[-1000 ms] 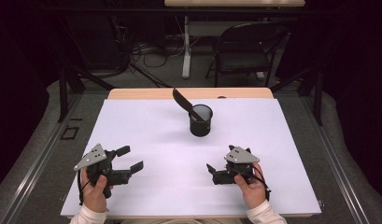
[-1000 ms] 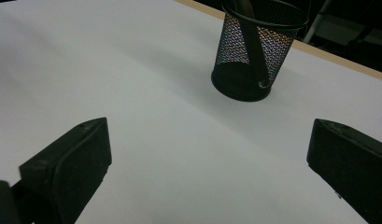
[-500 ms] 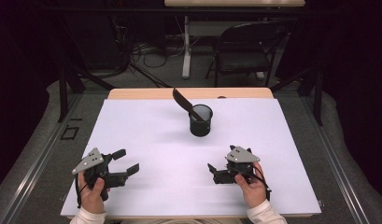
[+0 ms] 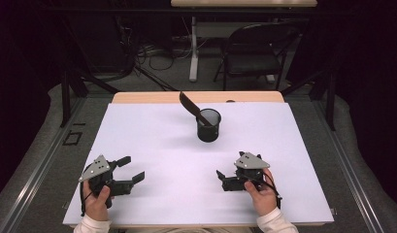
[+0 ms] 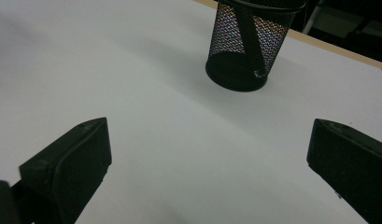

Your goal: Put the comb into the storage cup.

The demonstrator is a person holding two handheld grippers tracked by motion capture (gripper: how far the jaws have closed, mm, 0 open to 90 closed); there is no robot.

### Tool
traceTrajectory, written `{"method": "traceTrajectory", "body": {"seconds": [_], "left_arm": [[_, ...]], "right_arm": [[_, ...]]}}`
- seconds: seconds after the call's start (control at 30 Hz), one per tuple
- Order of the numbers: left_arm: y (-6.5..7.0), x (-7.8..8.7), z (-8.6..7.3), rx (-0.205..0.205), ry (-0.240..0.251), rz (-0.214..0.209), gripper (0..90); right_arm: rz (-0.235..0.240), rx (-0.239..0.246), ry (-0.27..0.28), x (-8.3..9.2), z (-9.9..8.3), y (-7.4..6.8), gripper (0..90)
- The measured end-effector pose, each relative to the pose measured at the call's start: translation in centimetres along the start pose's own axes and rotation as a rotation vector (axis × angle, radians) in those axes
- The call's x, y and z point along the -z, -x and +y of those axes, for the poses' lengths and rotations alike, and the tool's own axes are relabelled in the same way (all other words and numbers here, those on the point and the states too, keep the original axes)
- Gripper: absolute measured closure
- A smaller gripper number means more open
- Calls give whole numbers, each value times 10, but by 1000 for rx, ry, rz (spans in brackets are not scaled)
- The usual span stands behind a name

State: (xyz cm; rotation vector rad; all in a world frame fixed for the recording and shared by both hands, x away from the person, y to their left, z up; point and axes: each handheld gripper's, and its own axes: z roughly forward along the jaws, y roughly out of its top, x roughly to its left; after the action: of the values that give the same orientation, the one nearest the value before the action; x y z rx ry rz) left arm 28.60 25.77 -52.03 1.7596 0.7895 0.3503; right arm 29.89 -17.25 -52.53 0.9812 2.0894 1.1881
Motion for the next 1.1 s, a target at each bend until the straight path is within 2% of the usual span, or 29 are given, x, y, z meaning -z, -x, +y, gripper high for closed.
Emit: {"method": "traceTrajectory", "body": {"seconds": [0.3,0.57,1.1], "left_arm": [[-1,-3,-3,-18,-20,11,157],[-5,-3,-4,-3,-22,9,158],[-5,-5,-6,0,-33,8,158]], "right_arm": [[-3,1,-6,-1,-1,1,0],[-3,-1,-10,-2,-3,1,0],[-3,-2,-17,-4,-4,1,0]]}}
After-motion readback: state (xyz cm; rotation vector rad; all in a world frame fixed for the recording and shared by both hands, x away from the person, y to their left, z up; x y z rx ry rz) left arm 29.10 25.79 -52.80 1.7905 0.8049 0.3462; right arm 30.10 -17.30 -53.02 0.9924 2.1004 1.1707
